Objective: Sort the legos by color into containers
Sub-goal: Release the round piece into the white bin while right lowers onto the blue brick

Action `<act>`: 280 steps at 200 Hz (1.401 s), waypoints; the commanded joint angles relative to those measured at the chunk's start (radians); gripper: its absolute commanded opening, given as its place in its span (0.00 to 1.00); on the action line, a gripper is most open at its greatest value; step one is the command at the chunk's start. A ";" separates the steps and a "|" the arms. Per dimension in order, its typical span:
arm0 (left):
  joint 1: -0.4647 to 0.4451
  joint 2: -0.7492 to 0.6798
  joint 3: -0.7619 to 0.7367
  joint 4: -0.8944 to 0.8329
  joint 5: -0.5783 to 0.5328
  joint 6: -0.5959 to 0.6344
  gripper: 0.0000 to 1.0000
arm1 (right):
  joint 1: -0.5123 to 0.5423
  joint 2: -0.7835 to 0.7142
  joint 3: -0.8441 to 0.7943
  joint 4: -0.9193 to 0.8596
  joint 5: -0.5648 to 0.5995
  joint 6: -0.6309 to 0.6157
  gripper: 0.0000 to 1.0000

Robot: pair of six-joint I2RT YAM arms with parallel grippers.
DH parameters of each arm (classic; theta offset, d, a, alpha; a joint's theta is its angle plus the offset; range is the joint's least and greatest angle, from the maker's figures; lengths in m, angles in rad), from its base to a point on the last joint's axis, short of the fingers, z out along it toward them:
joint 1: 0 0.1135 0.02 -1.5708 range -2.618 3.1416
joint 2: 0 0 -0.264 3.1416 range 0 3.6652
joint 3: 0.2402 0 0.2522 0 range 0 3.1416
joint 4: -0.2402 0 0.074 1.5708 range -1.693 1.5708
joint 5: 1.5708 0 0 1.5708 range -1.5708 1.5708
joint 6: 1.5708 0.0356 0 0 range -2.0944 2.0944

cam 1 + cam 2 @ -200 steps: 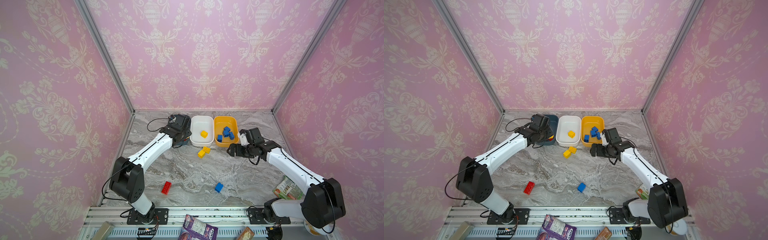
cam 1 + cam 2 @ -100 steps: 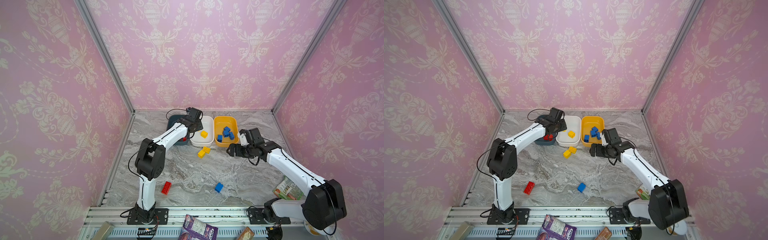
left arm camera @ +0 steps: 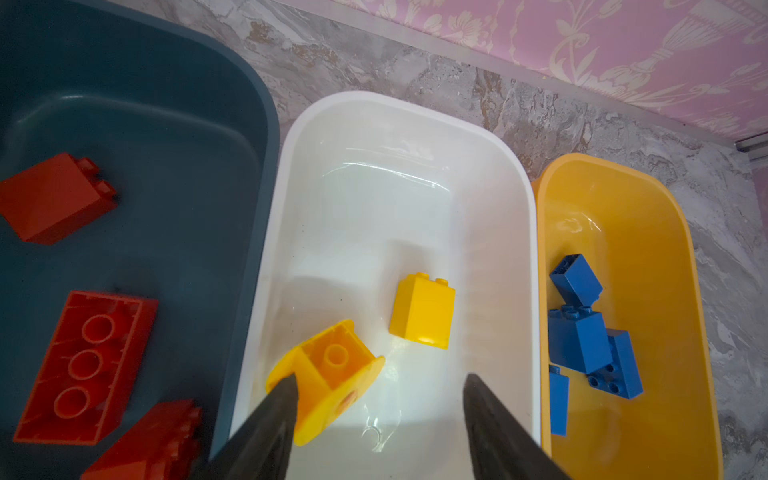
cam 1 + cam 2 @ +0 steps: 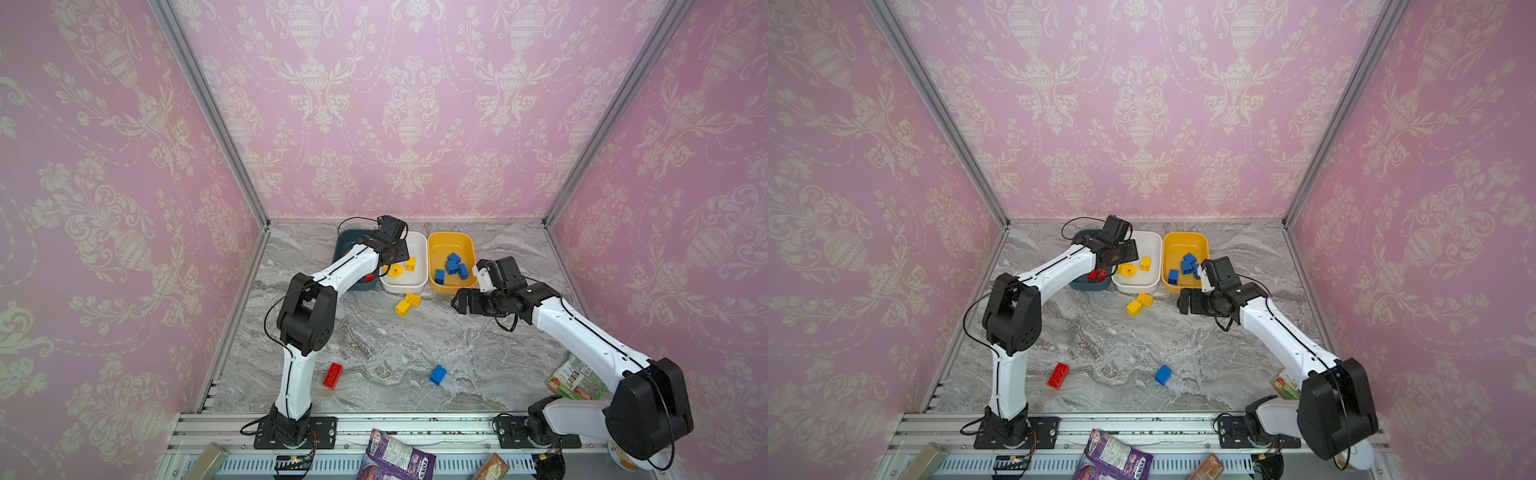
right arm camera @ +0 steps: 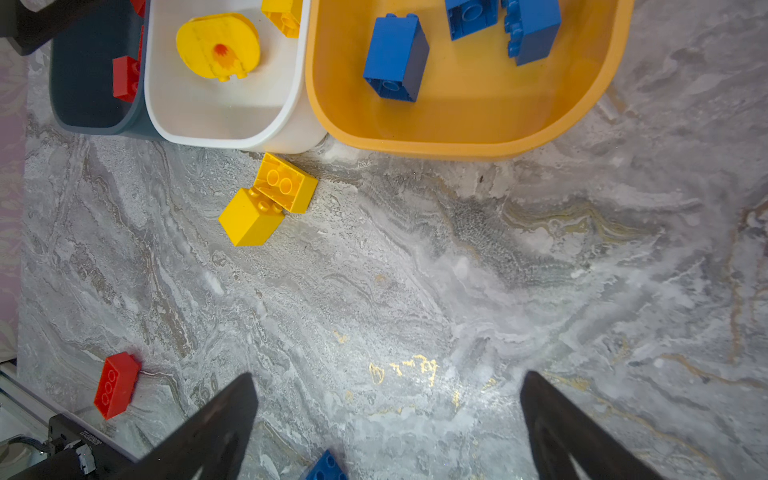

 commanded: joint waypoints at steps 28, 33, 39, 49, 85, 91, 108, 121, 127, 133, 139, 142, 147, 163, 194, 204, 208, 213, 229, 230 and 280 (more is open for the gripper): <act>-0.010 -0.020 0.008 -0.007 0.014 0.023 0.69 | 0.015 -0.007 0.003 -0.018 0.022 0.019 1.00; -0.010 -0.023 0.006 -0.004 0.018 0.022 0.70 | 0.016 -0.007 0.003 -0.018 0.022 0.019 1.00; -0.010 -0.029 0.001 -0.001 0.019 0.022 0.70 | 0.016 -0.006 0.002 -0.019 0.022 0.019 1.00; -0.010 -0.039 -0.010 0.009 0.027 0.021 0.71 | 0.021 -0.007 0.003 -0.022 0.026 0.018 1.00; -0.010 -0.094 -0.072 0.056 0.063 0.008 0.74 | 0.046 -0.006 -0.007 -0.037 0.034 0.004 1.00; -0.010 -0.108 -0.089 0.068 0.070 0.004 0.74 | 0.052 -0.006 -0.009 -0.041 0.035 0.000 1.00; -0.010 -0.150 -0.144 0.104 0.092 -0.005 0.75 | 0.077 -0.003 -0.016 -0.048 0.036 -0.022 1.00; -0.010 -0.185 -0.189 0.131 0.108 -0.011 0.77 | 0.105 -0.003 -0.026 -0.045 0.026 -0.042 1.00; -0.010 -0.202 -0.210 0.141 0.116 -0.014 0.78 | 0.120 -0.001 -0.030 -0.043 0.013 -0.055 1.00; -0.010 -0.220 -0.233 0.155 0.126 -0.016 0.79 | 0.136 0.000 -0.034 -0.042 0.006 -0.066 1.00; -0.010 -0.238 -0.256 0.168 0.134 -0.020 0.80 | 0.157 0.004 -0.036 -0.045 0.009 -0.077 1.00; -0.009 -0.247 -0.269 0.172 0.136 -0.022 0.81 | 0.166 0.006 -0.036 -0.047 0.009 -0.082 1.00; -0.009 -0.263 -0.290 0.182 0.142 -0.026 0.82 | 0.183 0.010 -0.037 -0.050 0.010 -0.093 1.00; -0.005 -0.319 -0.374 0.240 0.167 -0.043 0.84 | 0.239 0.029 -0.039 -0.070 0.018 -0.124 1.00; 0.025 -0.434 -0.547 0.360 0.228 -0.113 0.86 | 0.358 0.069 -0.048 -0.090 0.052 -0.171 1.00; 0.036 -0.470 -0.596 0.389 0.238 -0.130 0.87 | 0.392 0.080 -0.047 -0.095 0.065 -0.180 1.00; 0.041 -0.484 -0.616 0.396 0.240 -0.135 0.87 | 0.406 0.086 -0.048 -0.096 0.071 -0.184 1.00; 0.047 -0.501 -0.638 0.405 0.245 -0.142 0.87 | 0.423 0.092 -0.046 -0.099 0.079 -0.187 1.00; 0.068 -0.555 -0.701 0.430 0.257 -0.156 0.88 | 0.471 0.111 -0.043 -0.106 0.098 -0.204 1.00; 0.069 -0.560 -0.705 0.432 0.257 -0.157 0.88 | 0.475 0.112 -0.043 -0.106 0.100 -0.205 1.00; 0.145 -0.739 -0.888 0.449 0.290 -0.199 0.91 | 0.591 0.177 -0.025 -0.157 0.174 -0.236 0.98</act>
